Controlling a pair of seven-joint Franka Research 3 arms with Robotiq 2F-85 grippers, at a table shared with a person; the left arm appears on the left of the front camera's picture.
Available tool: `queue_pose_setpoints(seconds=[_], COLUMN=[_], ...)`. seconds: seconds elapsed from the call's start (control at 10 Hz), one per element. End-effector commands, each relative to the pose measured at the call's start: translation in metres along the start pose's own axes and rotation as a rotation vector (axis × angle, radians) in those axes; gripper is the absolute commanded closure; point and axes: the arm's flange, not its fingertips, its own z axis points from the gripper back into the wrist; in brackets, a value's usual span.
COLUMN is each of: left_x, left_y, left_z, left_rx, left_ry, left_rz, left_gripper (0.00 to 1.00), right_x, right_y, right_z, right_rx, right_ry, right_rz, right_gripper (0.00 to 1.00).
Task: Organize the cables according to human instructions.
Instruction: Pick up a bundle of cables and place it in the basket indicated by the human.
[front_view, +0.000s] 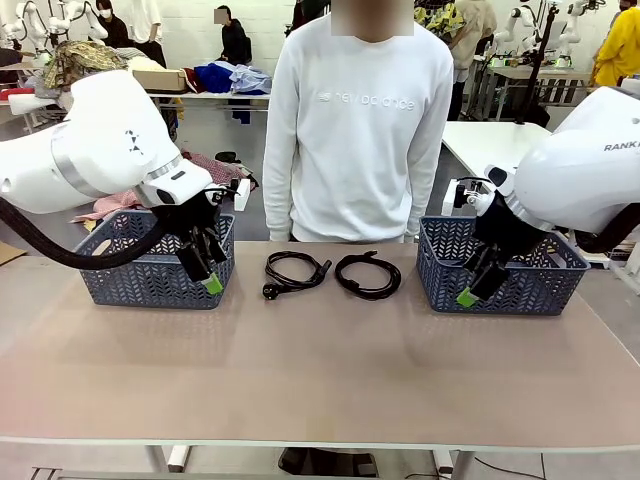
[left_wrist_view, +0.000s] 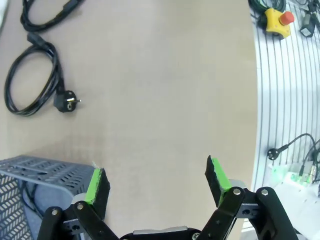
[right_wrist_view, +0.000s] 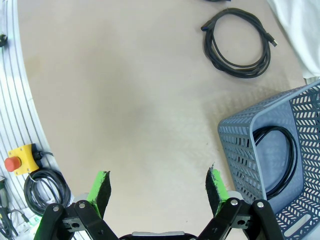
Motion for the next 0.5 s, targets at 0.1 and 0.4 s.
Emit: queue_pose_setpoints(seconds=[0.1,0.4], left_x=[0.0,0.0], left_y=[-0.0005,-0.0005], left_z=[0.0005,0.0005], left_rx=[0.006,0.006], left_ry=[0.011,0.011], left_rz=[-0.003,-0.003], left_gripper=[0.0,0.0], right_x=[0.0004,0.0004], right_y=[0.001,0.001], right_z=[-0.0007,-0.0007], right_rx=[-0.006,-0.006], right_ry=[0.003,0.003], right_rz=[-0.007,-0.007], right_gripper=[0.0,0.0])
